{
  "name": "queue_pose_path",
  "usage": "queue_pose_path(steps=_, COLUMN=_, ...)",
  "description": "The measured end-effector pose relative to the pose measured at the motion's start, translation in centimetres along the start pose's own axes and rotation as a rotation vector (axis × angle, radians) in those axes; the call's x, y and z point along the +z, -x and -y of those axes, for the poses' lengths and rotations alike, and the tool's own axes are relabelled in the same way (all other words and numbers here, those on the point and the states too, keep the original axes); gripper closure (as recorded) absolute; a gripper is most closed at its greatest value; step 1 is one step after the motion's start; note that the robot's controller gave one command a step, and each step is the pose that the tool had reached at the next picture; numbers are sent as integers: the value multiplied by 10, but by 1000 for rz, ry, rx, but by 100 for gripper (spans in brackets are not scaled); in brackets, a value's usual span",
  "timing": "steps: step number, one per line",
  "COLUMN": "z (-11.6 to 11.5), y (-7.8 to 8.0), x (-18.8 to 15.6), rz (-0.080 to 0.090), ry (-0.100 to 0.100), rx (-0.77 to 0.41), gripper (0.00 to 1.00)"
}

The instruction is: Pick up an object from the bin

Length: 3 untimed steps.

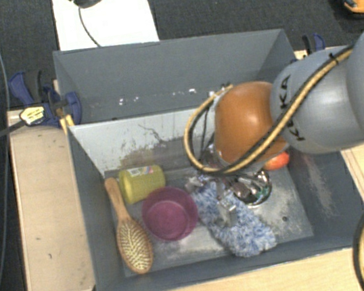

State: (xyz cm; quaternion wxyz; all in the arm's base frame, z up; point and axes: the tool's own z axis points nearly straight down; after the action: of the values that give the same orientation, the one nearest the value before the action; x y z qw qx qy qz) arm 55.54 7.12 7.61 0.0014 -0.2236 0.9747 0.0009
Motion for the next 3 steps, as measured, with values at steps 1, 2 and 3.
queue_pose_path(steps=1, z=4, y=3, x=11, rz=3, ry=0, rx=-35, gripper=0)
queue_pose_path(steps=2, z=3, y=-1, x=8, rz=2, ry=2, rx=-21, gripper=0)
queue_pose_path(steps=3, z=4, y=3, x=9, rz=6, ry=2, rx=-28, gripper=0)
